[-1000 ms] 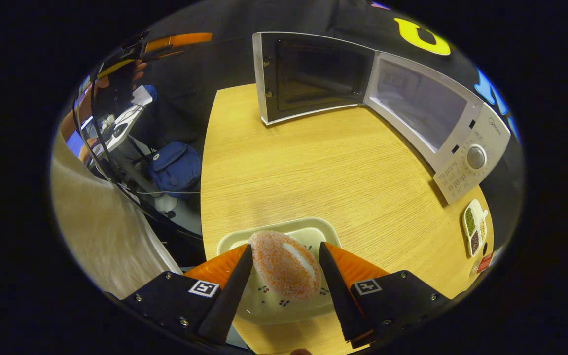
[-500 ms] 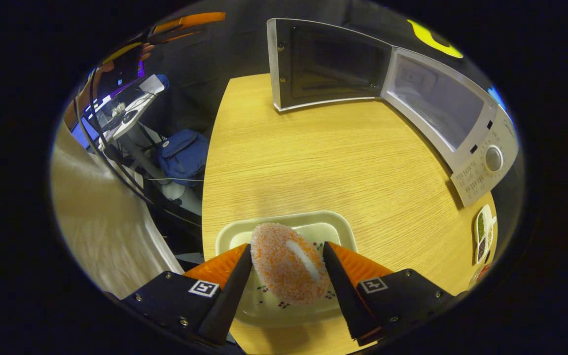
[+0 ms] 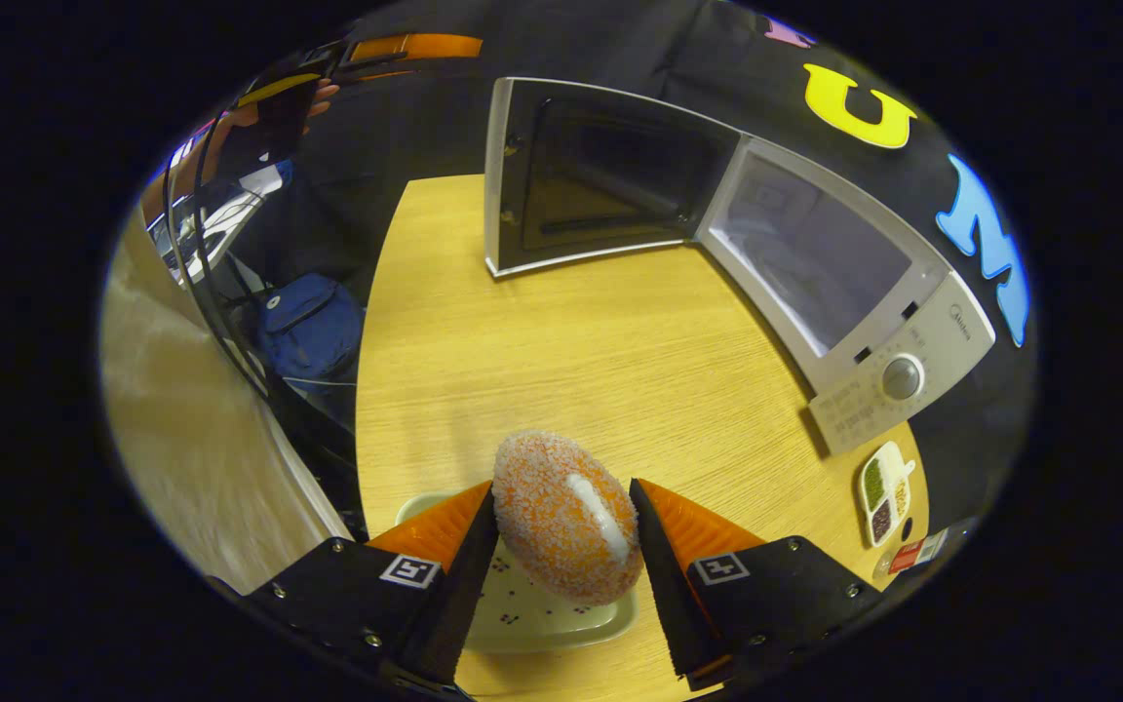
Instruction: Open the microwave oven with the left hand, put the food in, and close the microwave oven.
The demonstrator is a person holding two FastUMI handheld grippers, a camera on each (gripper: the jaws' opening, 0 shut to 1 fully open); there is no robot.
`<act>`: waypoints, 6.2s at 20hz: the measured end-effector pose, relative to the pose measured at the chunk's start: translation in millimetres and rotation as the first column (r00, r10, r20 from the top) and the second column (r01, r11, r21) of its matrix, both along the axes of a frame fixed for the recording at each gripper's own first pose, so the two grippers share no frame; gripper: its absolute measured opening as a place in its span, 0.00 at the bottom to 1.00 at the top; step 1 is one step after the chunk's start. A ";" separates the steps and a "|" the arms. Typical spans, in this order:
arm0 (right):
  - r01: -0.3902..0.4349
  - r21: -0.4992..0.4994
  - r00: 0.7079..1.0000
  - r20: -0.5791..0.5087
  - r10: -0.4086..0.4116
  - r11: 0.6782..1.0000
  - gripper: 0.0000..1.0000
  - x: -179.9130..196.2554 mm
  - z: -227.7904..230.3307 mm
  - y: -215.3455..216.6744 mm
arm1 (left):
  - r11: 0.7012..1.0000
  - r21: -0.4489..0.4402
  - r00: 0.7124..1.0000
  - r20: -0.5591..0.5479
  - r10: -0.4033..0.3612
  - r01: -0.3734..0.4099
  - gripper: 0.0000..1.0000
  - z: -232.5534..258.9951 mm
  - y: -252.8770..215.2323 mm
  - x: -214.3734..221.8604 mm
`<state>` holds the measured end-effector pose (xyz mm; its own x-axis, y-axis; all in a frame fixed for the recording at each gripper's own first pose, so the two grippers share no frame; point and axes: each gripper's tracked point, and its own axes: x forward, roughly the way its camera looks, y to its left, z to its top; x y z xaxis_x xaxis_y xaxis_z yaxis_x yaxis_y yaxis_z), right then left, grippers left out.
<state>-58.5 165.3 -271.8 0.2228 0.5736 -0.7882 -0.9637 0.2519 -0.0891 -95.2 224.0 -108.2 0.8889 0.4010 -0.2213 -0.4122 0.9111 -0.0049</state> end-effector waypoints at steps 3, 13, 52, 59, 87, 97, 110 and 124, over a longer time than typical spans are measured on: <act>0.045 0.027 0.996 0.070 -0.047 0.999 0.79 28.9 25.9 19.3 | 1.000 -0.005 1.000 0.005 -0.008 0.008 0.95 -3.7 17.1 8.1; 0.115 0.127 0.953 0.267 -0.146 0.985 0.79 117.9 81.3 87.8 | 1.000 -0.024 1.000 -0.010 0.012 -0.013 0.94 -18.0 67.9 3.0; 0.387 0.273 0.698 0.537 -0.474 0.881 0.97 327.7 30.0 177.1 | 0.996 -0.008 0.985 -0.153 0.081 -0.084 0.95 -53.4 155.7 -22.2; 0.452 0.398 0.642 0.476 -0.601 0.798 0.97 275.6 92.4 132.1 | 0.996 -0.073 0.992 -0.113 -0.054 0.046 0.96 -73.7 117.9 28.6; 0.507 0.605 0.489 0.386 -0.783 0.615 0.97 187.7 199.5 -50.0 | 0.944 -0.117 0.924 -0.201 -0.326 0.308 0.08 -129.5 -61.1 96.2; 0.572 0.599 0.416 0.378 -0.827 0.561 0.97 172.7 198.4 -109.2 | 0.868 -0.121 0.848 -0.183 -0.497 0.482 0.08 -119.5 -147.2 148.7; 0.672 0.576 0.304 0.359 -0.883 0.465 0.97 127.0 191.6 -180.6 | 0.766 -0.137 0.756 -0.126 -0.643 0.629 0.08 -110.5 -240.8 228.0; 0.724 0.555 0.258 0.332 -0.907 0.409 0.97 92.7 180.4 -217.7 | 0.767 -0.144 0.760 -0.106 -0.641 0.626 0.07 -115.8 -293.0 308.2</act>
<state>34.2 -52.4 -91.4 0.9771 -0.0442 -0.2081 -0.0090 0.9687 -0.2483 213.0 -68.9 -224.0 0.8884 -0.2717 -0.3700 0.2561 0.9623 -0.0917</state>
